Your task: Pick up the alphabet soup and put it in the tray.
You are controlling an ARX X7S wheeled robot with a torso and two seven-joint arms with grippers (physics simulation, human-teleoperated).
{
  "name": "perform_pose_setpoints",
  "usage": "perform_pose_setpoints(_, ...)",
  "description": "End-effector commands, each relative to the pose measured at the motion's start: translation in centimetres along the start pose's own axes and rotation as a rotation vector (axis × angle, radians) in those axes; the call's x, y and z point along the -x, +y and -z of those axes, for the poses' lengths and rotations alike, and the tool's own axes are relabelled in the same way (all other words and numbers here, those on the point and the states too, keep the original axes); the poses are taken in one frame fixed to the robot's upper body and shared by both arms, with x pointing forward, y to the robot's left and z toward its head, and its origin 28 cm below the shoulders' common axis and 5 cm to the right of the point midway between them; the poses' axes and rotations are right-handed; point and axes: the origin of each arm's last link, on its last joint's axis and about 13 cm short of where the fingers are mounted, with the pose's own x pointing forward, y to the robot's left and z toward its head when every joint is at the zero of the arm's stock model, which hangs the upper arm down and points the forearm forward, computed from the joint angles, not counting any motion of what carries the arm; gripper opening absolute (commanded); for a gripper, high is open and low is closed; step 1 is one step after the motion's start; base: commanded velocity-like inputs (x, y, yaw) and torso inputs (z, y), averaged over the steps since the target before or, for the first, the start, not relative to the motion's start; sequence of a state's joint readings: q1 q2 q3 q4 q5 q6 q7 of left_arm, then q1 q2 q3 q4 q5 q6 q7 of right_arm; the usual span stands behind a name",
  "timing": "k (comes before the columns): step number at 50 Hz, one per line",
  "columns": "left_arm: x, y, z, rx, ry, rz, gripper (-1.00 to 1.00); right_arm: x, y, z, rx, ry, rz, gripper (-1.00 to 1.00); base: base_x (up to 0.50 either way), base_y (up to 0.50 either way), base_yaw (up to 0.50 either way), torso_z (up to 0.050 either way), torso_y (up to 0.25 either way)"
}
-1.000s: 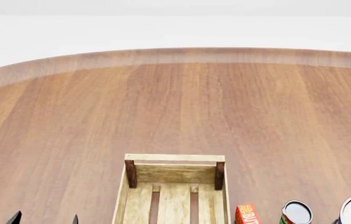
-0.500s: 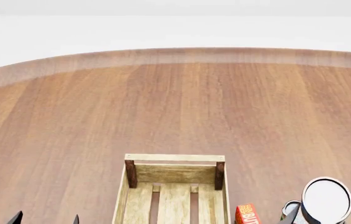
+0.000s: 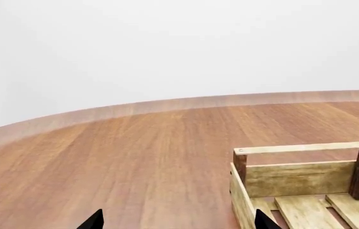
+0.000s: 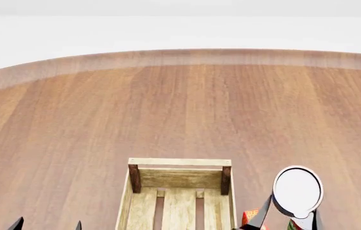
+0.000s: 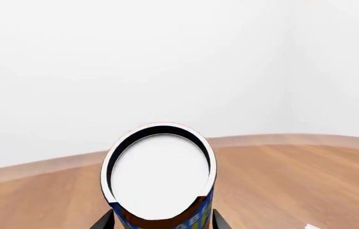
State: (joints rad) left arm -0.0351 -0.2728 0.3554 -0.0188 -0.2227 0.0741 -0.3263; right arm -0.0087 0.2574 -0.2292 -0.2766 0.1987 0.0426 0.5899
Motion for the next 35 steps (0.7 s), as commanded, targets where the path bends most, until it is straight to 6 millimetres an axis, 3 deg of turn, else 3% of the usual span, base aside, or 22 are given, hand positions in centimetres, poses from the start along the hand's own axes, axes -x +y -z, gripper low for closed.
perform_pose_setpoints(1,0.0,0.0,0.0,0.000,-0.001,0.001,1.00,-0.2,0.8,-0.8,0.008,-0.047,-0.056,-1.00,0.00,0.00,0.00,0.000,0.000)
perform_pose_setpoints(35,0.0,0.0,0.0,0.000,-0.006,0.003,1.00,-2.5,4.6,-0.4,-0.010,0.005,-0.227,-1.00,0.00,0.00,0.00,0.000,0.001)
